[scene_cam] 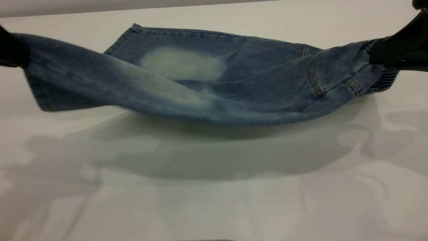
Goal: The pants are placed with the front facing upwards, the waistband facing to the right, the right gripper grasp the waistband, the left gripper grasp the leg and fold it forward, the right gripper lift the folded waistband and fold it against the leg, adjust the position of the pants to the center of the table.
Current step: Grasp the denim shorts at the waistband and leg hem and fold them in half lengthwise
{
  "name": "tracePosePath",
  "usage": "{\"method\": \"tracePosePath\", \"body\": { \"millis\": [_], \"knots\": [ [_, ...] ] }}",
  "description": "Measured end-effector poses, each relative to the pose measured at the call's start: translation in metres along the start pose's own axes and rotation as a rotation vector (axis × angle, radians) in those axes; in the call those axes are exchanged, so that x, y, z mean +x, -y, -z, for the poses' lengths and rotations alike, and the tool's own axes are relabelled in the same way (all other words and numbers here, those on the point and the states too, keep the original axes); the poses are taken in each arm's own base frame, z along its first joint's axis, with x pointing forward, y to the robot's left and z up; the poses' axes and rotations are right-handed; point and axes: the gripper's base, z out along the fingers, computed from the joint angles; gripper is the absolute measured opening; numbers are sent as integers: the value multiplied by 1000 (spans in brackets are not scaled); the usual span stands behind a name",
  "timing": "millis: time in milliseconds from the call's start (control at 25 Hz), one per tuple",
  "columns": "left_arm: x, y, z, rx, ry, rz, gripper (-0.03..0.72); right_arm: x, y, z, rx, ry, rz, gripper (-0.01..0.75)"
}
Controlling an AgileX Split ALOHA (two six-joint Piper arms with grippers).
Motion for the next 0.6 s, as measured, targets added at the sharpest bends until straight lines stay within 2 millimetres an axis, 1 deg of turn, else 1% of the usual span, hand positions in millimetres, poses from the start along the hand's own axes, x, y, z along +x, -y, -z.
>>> {"method": "tracePosePath", "body": {
  "millis": [80, 120, 200, 320, 360, 480, 600],
  "knots": [
    [-11, -3, -14, -6, -18, 6, 52, -2, 4, 0, 44, 11, -3, 41],
    [-18, -5, -24, -9, -35, 7, 52, -4, 5, 0, 61, 17, -3, 41],
    [-31, -8, -39, -10, -44, -1, 52, -11, 5, 0, 80, 36, 4, 41],
    [-48, -11, -66, -4, -73, -10, 52, -23, 3, -2, 83, 61, 16, 41],
    [-54, -10, -77, 3, -85, -18, 52, -26, 4, -4, 83, 64, 17, 41],
    [-65, -4, -99, 22, -100, -57, 52, -34, 11, -16, 92, 48, 7, 41],
    [-83, 4, -112, 41, -77, -104, 52, -42, 19, -31, 101, 32, 3, 41]
  ]
}}
